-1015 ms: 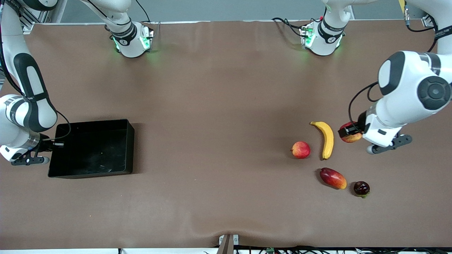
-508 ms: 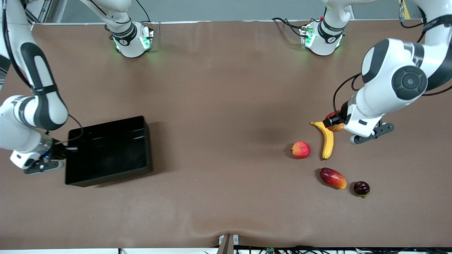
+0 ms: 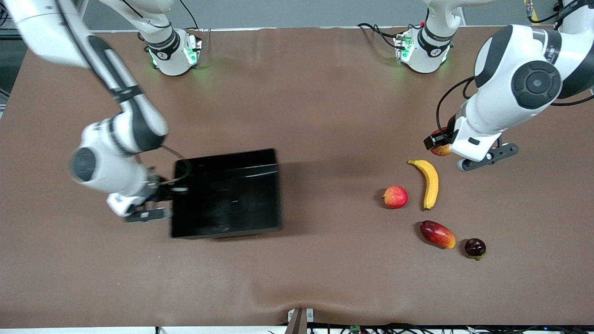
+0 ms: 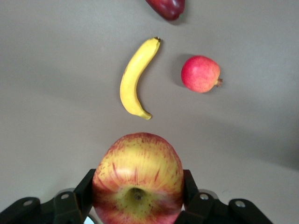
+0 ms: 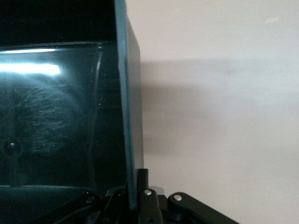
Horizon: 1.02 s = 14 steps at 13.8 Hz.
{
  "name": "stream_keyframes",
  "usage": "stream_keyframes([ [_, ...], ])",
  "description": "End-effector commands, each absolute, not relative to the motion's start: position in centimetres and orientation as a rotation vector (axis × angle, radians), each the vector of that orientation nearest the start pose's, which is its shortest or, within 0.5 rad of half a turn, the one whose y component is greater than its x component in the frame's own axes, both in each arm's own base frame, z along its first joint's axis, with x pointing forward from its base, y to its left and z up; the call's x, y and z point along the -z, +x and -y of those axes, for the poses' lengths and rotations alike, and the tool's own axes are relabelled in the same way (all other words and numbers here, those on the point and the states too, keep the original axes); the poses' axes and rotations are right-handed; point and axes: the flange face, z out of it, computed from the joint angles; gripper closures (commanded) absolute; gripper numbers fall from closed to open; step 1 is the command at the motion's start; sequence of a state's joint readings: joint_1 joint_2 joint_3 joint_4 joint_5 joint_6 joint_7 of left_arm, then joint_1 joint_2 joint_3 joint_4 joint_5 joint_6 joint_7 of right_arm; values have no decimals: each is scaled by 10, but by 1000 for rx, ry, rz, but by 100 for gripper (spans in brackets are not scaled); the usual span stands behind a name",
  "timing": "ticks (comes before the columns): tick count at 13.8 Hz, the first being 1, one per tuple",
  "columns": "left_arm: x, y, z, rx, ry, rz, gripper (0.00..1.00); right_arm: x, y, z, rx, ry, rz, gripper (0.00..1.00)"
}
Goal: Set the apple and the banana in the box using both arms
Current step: 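Slide the black box toward the fruit with the right gripper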
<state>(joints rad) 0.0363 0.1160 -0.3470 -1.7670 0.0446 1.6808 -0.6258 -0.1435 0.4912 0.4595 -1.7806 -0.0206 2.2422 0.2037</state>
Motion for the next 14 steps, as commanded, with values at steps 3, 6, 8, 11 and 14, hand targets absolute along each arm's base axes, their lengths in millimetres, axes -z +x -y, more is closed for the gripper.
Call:
stream_keyframes([
  [3, -476, 533, 186, -296, -3003, 398, 100, -305, 592, -279, -68, -2948, 69, 100],
  [6, -475, 532, 195, -299, -3007, 385, 100, -286, 566, -337, -83, -2948, -33, 100],
  [8, -471, 531, 199, -295, -3009, 427, 100, -272, 555, -357, -98, -2942, -43, 100],
  [11, -453, 530, 224, -285, -3020, 484, 100, -252, 535, -387, -113, -2950, -78, 100],
  [14, -423, 527, 243, -235, -3065, 459, 100, -230, 515, -412, -78, -3019, -163, 100],
])
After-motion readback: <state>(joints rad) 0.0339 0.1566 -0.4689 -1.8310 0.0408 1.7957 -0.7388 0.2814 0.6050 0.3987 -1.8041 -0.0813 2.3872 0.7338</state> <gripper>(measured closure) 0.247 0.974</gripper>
